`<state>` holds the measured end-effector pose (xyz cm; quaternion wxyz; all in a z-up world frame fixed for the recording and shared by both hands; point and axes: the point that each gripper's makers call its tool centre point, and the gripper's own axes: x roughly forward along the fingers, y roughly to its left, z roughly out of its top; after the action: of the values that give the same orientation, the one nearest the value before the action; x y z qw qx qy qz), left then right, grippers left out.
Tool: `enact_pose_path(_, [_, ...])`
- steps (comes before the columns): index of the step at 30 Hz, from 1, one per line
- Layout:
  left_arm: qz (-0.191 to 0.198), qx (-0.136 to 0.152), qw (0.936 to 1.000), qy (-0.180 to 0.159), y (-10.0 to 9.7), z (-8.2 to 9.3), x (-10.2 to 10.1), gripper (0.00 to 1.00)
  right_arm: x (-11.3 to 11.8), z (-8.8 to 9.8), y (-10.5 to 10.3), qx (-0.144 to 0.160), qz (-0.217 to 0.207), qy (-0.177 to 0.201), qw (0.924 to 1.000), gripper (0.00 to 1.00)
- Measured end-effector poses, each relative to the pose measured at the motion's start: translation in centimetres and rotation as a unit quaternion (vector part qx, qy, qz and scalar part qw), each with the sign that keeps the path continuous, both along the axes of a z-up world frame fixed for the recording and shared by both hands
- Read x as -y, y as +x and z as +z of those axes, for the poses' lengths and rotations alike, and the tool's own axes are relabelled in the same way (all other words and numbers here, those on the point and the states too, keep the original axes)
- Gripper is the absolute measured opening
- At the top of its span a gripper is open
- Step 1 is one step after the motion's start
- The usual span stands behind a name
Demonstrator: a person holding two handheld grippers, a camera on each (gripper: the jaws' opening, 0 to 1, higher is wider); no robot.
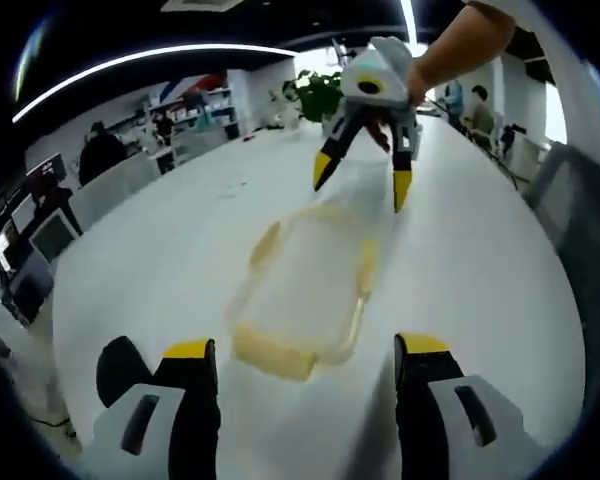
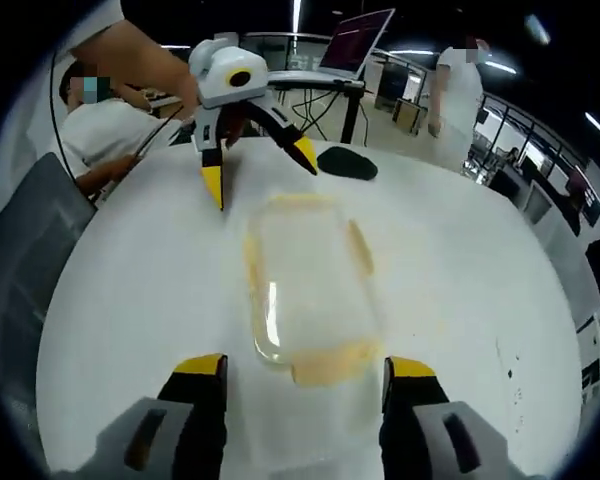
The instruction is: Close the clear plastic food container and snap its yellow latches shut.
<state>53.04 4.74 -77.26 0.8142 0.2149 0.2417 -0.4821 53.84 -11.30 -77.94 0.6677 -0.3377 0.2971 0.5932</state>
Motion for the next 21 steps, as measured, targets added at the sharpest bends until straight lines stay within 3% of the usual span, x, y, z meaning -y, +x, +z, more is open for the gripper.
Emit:
enact_pose_path(9, [-0.010, -0.012, 0.9998, 0.013, 1.5, -0.1, -0.8, 0.69, -0.3, -0.6, 0.8, -0.007, 0.019, -0.009, 0.9998, 0.60])
enact_pose_path(21, [-0.085, -0.017, 0.9944, 0.060, 0.7, -1.3, 0.0, 0.63, -0.2, -1.2, 1.3, -0.005, 0.047, -0.027, 0.9985, 0.59])
